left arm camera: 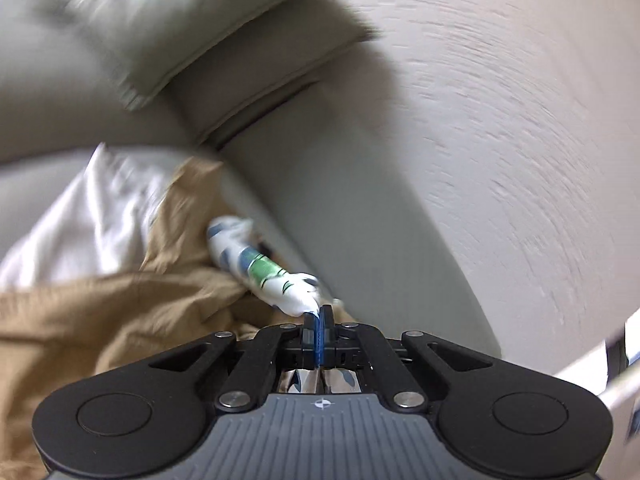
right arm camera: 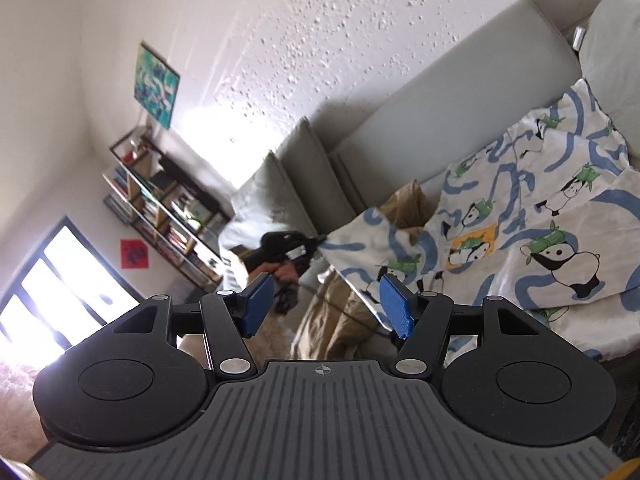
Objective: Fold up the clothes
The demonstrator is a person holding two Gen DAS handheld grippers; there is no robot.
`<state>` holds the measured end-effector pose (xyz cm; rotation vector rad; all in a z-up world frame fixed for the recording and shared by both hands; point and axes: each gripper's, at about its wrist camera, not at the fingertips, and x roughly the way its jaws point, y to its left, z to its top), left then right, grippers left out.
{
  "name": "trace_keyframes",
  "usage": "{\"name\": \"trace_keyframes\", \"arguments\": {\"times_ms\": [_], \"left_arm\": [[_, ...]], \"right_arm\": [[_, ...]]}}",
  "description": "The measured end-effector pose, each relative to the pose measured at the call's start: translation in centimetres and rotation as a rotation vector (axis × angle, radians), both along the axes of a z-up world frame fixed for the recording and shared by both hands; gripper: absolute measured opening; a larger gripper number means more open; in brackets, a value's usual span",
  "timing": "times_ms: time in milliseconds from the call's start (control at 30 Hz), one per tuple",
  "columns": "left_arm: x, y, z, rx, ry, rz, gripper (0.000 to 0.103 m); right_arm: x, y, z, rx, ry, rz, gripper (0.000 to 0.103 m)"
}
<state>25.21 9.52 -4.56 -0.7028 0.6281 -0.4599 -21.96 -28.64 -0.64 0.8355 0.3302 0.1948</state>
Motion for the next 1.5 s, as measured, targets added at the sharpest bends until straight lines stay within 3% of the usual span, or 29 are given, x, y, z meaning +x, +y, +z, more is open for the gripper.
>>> {"name": "trace_keyframes", "arguments": {"times_ms": [167, 333, 400, 467, 500, 567, 600, 700, 767, 867, 1033, 1200, 1300, 1367, 1500], "left_arm": [[-5.5, -4.3, 4.2, 0.146, -0.219, -0.175, 0.000], [-14.5, -14.7, 6.2, 0.326, -0.428, -0.496, 0.000], [-19.2, -19.4, 4.9, 0.445, -0.487, -0.631, 0.000], [-23.4, -24.1, 1.8, 0.577, -0.483, -0.761, 0.000], [-25.3, -26.3, 0.1, 0.640, -0.459, -0.825, 0.012], [-28.2, -29.4, -3.6, 0.746, -0.331, -0.943, 0.026], [-29.5, -29.9, -4.8, 0.767, -0.305, -0.982, 0.036], [-31.5, -28.6, -6.2, 0.749, -0.295, -1.024, 0.048], [-31.4, -26.6, -5.9, 0.701, -0.258, -0.996, 0.049], [-30.1, -22.8, -4.9, 0.609, -0.188, -0.864, 0.052], [-26.2, -14.6, -4.0, 0.465, -0.066, -0.505, 0.052], [-24.1, -8.8, -2.8, 0.462, -0.053, -0.092, 0.051], [-23.5, -7.5, -2.2, 0.468, -0.036, 0.019, 0.051], [-23.1, -7.0, -1.9, 0.515, -0.018, 0.065, 0.051], [-22.9, -5.7, -2.5, 0.505, 0.009, 0.084, 0.052]], "right_arm": [[-1.4, -2.0, -1.0, 0.067, -0.007, -0.058, 0.065], [-3.0, -4.0, -1.8, 0.124, -0.022, -0.124, 0.066], [-4.1, -5.0, -1.7, 0.119, -0.044, -0.167, 0.066], [-4.9, -5.9, -1.7, 0.120, -0.058, -0.200, 0.066], [-5.1, -6.2, -1.9, 0.128, -0.054, -0.212, 0.067], [-5.4, -6.9, -2.5, 0.139, -0.032, -0.229, 0.067], [-5.4, -7.2, -2.8, 0.140, -0.019, -0.238, 0.067], [-5.0, -8.2, -3.3, 0.112, 0.013, -0.266, 0.074], [-4.2, -8.8, -3.6, 0.093, 0.030, -0.278, 0.076], [-1.9, -8.9, -4.0, 0.037, 0.071, -0.257, 0.076], [3.7, -5.4, -5.1, -0.127, 0.170, -0.136, 0.068], [9.2, 1.0, -6.5, -0.363, 0.218, 0.008, 0.060], [12.5, 4.9, -7.4, -0.504, 0.246, 0.096, 0.060], [14.7, 7.5, -7.9, -0.598, 0.264, 0.155, 0.060], [18.3, 11.6, -8.9, -0.769, 0.298, 0.200, 0.060]]}}
